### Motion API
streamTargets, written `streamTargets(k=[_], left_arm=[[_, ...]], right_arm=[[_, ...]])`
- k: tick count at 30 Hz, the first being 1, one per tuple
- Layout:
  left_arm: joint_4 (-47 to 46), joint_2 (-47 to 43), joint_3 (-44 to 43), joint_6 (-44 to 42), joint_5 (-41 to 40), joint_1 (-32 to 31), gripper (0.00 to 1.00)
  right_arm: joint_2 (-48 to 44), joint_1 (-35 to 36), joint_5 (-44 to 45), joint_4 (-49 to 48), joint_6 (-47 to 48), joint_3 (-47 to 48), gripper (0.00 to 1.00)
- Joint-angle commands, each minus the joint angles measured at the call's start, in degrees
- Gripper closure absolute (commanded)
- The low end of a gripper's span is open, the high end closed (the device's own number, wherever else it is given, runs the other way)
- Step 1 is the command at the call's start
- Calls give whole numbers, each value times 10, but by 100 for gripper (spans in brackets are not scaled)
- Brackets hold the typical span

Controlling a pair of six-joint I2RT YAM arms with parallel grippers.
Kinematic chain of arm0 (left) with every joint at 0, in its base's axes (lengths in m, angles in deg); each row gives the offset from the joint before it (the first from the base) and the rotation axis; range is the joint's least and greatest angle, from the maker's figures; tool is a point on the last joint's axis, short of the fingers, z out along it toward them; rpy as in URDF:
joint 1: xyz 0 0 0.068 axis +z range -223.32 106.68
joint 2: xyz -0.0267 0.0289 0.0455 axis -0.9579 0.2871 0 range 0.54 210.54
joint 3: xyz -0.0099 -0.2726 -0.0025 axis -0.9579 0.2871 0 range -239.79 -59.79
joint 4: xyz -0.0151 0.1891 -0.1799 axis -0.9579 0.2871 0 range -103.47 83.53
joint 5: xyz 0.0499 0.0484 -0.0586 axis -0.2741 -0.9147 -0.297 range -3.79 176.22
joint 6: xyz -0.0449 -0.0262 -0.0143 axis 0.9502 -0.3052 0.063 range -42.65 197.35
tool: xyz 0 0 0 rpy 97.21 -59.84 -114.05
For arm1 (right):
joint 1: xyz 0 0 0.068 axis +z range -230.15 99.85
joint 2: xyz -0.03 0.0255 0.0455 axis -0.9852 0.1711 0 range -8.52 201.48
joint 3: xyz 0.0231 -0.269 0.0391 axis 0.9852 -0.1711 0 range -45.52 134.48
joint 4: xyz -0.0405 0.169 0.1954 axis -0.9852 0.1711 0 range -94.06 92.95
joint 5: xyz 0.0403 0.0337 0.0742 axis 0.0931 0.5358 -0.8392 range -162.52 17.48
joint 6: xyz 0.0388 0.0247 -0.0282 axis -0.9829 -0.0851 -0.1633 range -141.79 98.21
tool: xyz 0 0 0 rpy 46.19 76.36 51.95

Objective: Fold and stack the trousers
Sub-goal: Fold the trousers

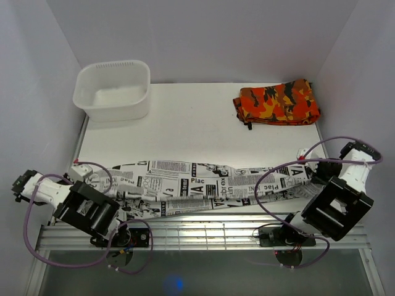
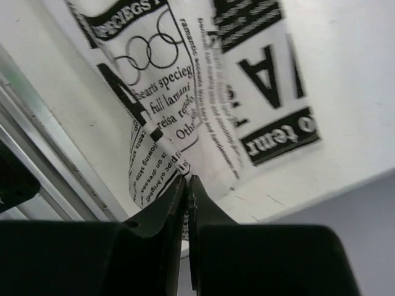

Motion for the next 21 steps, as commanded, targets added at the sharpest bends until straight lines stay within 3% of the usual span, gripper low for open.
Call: streamTargets(k=[1, 5, 6, 9, 13, 16, 21], left_arm=[[52, 19, 84, -129, -153, 36, 100], [-31, 106, 102, -29, -152, 7, 100], [-69, 125, 104, 61, -154, -8, 100], [-196, 194, 89, 201, -158, -63, 100], [-263, 258, 41, 351, -145, -155, 100], [-292, 296, -18, 428, -132, -207, 100], [-281, 350, -122, 484, -106, -256, 100]], right_arm=[[-13, -9, 76, -59, 78, -78, 92], [36, 4, 84, -126, 26, -102, 92], [48, 10, 88, -144, 5, -102, 92], [98, 24, 92, -183, -64, -80, 92], [145, 42, 91, -210, -139, -40, 92], [166, 51, 90, -229, -170, -15, 92], [192, 55, 90, -229, -182, 23, 92]])
